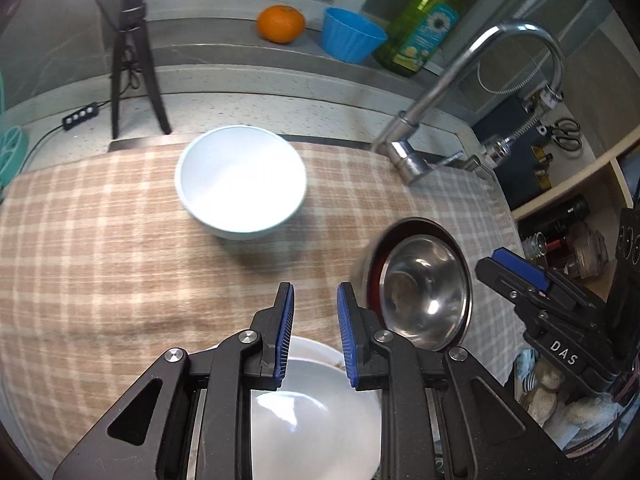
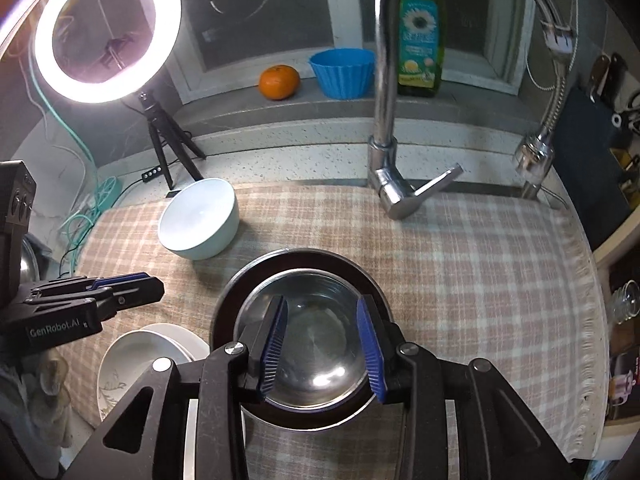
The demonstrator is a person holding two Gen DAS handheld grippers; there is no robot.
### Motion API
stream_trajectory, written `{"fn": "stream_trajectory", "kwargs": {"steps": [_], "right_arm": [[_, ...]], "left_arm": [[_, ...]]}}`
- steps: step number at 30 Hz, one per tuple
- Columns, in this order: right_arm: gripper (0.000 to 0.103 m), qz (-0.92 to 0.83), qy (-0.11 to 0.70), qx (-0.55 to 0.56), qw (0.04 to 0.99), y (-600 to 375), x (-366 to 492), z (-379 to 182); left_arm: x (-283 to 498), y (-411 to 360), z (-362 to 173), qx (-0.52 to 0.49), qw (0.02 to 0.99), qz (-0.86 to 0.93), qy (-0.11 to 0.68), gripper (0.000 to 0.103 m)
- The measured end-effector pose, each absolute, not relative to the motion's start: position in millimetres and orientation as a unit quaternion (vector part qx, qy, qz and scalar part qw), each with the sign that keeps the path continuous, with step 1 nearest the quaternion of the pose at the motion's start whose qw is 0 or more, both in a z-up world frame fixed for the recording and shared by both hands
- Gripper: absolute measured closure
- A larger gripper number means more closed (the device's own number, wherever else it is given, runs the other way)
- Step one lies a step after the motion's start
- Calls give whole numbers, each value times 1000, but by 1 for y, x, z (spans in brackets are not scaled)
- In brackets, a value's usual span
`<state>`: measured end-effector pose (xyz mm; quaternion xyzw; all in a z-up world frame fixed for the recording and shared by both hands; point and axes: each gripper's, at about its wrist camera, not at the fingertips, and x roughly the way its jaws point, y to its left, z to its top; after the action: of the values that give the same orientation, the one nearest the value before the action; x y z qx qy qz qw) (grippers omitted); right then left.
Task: Organize plates and bowls
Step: 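Open both grippers and move them to the white ceramic bowl rim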
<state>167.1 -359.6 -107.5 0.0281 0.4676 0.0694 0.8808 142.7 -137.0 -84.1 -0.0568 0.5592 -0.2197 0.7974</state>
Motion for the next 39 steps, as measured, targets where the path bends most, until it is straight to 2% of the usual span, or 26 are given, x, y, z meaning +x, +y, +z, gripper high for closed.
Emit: {"fn": "stream_trajectory", "kwargs": {"steps": [9, 17, 39], "right_arm": [[70, 103, 455, 42, 883, -338, 183, -94], [69, 117, 491, 46, 862, -316, 220, -99], [72, 135, 565, 133, 803, -294, 304, -151]], "left_arm": [[162, -84, -81, -73, 813, -167, 553, 83], [190, -60, -88, -80, 813, -139, 560, 79], [251, -81, -121, -84, 786, -140, 597, 79]]}}
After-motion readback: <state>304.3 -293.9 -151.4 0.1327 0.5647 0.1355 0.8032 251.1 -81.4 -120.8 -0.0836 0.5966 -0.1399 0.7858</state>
